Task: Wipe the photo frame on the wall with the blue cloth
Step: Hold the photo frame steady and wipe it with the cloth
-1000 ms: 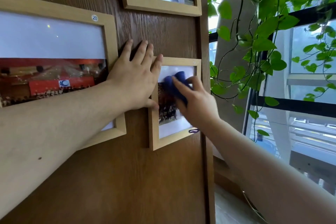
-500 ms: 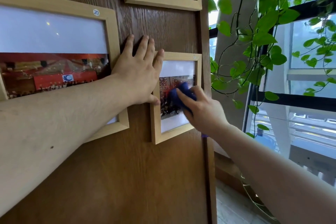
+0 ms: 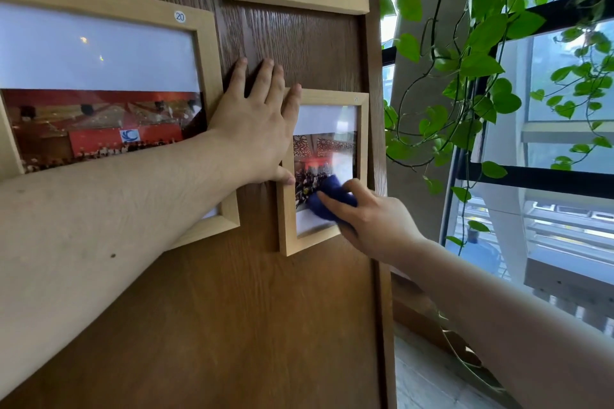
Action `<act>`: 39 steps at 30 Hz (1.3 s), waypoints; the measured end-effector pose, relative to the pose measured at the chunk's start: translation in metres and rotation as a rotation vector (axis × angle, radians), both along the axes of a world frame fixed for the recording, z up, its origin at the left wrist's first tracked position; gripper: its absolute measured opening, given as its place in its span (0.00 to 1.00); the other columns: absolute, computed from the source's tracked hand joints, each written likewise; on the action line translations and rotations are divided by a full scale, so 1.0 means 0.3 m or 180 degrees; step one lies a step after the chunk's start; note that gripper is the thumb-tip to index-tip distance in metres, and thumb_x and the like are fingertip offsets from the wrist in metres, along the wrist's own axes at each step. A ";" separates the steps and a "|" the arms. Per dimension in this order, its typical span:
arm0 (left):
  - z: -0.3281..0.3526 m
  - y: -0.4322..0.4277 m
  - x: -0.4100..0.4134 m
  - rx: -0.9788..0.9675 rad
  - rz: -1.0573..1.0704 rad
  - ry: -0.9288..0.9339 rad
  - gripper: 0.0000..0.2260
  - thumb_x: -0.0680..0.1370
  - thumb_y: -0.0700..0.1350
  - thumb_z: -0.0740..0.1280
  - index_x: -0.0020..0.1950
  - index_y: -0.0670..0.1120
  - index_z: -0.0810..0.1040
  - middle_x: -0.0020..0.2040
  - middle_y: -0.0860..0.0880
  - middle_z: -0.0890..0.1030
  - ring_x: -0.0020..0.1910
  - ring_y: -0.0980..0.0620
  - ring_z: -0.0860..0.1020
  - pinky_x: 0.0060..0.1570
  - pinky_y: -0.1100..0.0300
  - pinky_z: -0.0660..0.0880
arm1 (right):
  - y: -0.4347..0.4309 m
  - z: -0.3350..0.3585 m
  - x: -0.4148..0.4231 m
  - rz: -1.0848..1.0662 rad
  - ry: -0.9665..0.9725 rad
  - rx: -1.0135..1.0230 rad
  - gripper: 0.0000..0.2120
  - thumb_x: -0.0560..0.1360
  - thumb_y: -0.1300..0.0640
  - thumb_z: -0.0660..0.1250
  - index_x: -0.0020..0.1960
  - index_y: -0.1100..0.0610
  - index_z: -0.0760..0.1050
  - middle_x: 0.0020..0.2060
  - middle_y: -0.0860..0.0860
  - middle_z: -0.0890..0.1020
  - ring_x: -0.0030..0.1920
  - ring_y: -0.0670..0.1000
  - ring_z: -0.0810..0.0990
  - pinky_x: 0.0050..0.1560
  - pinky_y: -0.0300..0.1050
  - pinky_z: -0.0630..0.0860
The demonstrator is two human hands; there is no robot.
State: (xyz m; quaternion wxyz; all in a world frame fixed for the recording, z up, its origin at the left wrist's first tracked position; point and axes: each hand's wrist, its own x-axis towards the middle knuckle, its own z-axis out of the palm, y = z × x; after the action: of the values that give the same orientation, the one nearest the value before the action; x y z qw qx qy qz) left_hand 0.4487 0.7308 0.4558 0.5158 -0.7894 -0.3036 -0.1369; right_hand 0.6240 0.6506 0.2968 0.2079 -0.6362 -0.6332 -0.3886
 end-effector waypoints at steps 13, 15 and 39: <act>0.001 0.003 0.003 -0.0056 0.0000 -0.0021 0.59 0.63 0.78 0.58 0.76 0.40 0.37 0.77 0.34 0.44 0.76 0.36 0.41 0.73 0.35 0.44 | -0.067 -0.073 0.150 -0.0772 -0.0018 -0.0475 0.25 0.70 0.54 0.70 0.66 0.45 0.70 0.49 0.55 0.75 0.39 0.57 0.79 0.24 0.48 0.75; 0.001 0.004 0.003 -0.0045 0.0001 -0.0017 0.59 0.63 0.78 0.57 0.76 0.40 0.37 0.77 0.33 0.44 0.76 0.36 0.41 0.73 0.35 0.44 | -0.071 -0.079 0.145 -0.0778 0.0005 -0.0507 0.25 0.69 0.54 0.71 0.65 0.46 0.71 0.48 0.54 0.75 0.37 0.56 0.78 0.23 0.46 0.73; -0.119 -0.075 -0.152 -0.0203 -0.0836 0.0244 0.46 0.73 0.72 0.48 0.76 0.39 0.37 0.78 0.35 0.41 0.76 0.37 0.41 0.73 0.36 0.49 | -0.184 0.110 -0.103 -0.0292 -0.0006 -0.0291 0.25 0.74 0.50 0.65 0.70 0.49 0.66 0.52 0.55 0.76 0.36 0.58 0.78 0.28 0.50 0.77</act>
State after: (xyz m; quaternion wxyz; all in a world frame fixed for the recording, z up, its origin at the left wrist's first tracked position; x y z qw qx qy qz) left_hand 0.4032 0.7084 0.4202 0.4792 -0.8430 -0.1819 -0.1632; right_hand 0.5930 0.5956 0.3297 0.1600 -0.6731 -0.6207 -0.3689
